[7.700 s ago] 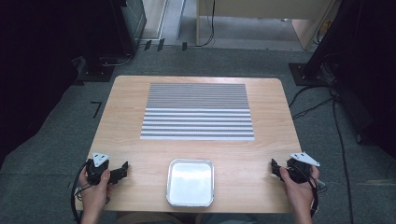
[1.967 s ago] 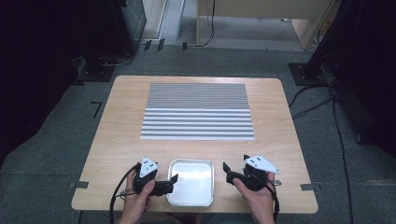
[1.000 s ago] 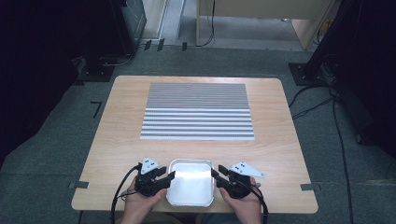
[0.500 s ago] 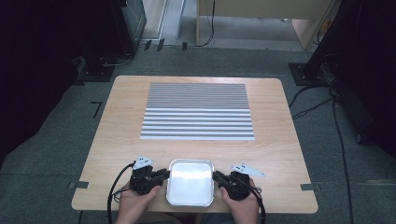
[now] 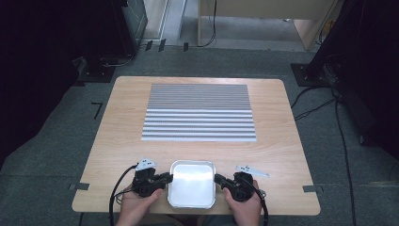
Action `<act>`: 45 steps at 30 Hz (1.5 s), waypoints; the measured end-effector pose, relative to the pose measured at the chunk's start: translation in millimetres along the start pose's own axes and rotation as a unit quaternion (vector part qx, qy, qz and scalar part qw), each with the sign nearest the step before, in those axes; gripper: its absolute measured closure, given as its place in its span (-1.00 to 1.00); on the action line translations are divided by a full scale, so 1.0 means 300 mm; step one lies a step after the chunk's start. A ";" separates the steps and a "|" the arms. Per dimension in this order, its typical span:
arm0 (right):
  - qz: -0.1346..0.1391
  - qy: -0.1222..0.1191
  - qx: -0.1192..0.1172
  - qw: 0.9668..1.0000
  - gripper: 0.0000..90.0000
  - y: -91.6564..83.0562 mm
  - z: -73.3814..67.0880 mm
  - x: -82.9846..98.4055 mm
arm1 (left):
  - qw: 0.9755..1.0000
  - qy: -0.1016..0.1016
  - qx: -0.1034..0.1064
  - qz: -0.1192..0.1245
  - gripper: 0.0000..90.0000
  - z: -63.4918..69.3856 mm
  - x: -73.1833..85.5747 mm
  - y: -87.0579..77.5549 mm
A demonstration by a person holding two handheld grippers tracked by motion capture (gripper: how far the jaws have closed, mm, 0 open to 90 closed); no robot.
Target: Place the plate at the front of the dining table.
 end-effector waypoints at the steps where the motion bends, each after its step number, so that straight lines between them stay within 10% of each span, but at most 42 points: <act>1: 0.000 0.002 -0.002 1.000 0.96 0.000 0.001 0.000 | 1.000 -0.001 0.002 0.000 0.77 -0.002 0.000 0.000; 45: 0.036 0.062 -0.052 0.996 0.92 -0.008 0.024 -0.024 | 0.996 -0.073 0.049 0.008 0.65 -0.021 0.005 0.011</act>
Point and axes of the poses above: each handheld gripper's, and its own axes: y roughly forward along the jaws, x roughly out of its underside, z roughly to its right, the point moved 5 cm from there along y, roughly forward along the jaws, and after that the axes turned 13 degrees about z, right-handed, at the moved point
